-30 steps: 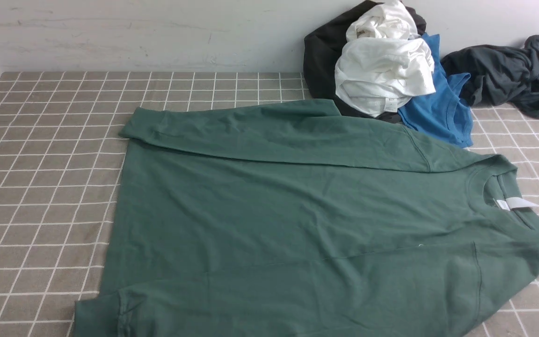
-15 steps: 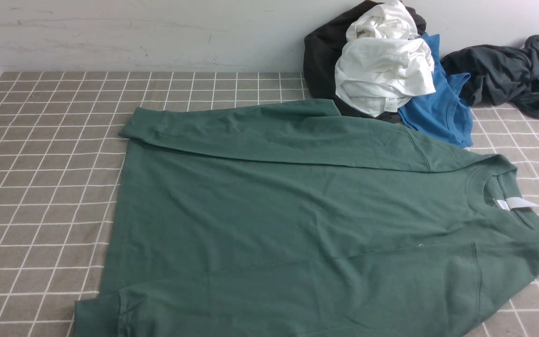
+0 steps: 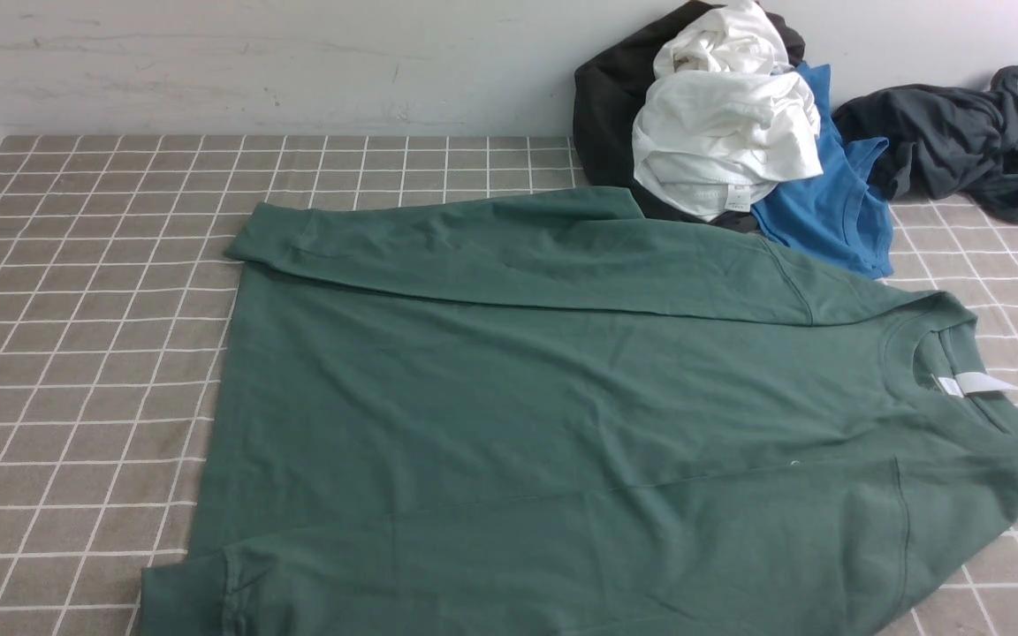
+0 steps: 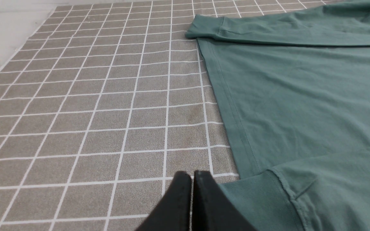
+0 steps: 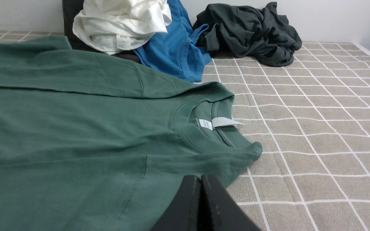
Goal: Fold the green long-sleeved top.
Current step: Use the left arm to clamp the cuff closest to it
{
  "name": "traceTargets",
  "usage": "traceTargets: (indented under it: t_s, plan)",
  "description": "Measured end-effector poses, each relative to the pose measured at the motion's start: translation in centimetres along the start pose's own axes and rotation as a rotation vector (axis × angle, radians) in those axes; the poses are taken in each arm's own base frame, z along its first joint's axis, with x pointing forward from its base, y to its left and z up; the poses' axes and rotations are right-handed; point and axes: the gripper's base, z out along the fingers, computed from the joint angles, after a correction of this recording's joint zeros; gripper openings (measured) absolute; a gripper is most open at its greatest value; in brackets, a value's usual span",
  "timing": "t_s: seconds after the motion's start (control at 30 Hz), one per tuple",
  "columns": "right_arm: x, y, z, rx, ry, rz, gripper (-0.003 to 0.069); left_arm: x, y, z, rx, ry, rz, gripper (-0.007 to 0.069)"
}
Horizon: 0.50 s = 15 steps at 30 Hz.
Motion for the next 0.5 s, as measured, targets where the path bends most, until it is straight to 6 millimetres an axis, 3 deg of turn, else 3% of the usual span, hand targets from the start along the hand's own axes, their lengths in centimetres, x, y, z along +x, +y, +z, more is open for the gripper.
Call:
traceTargets:
  t_s: [0.27,0.5]
  plan:
    - [0.0,0.0,0.0,0.0,0.0,0.0,-0.0014,-0.2,0.0,0.0,0.0,-0.021,0.002,-0.0007]
    - [-0.6,0.0,0.0,0.002,-0.083,-0.063,-0.0014,-2.7,0.0,-0.4,0.004,-0.31,0.002,-0.0007]
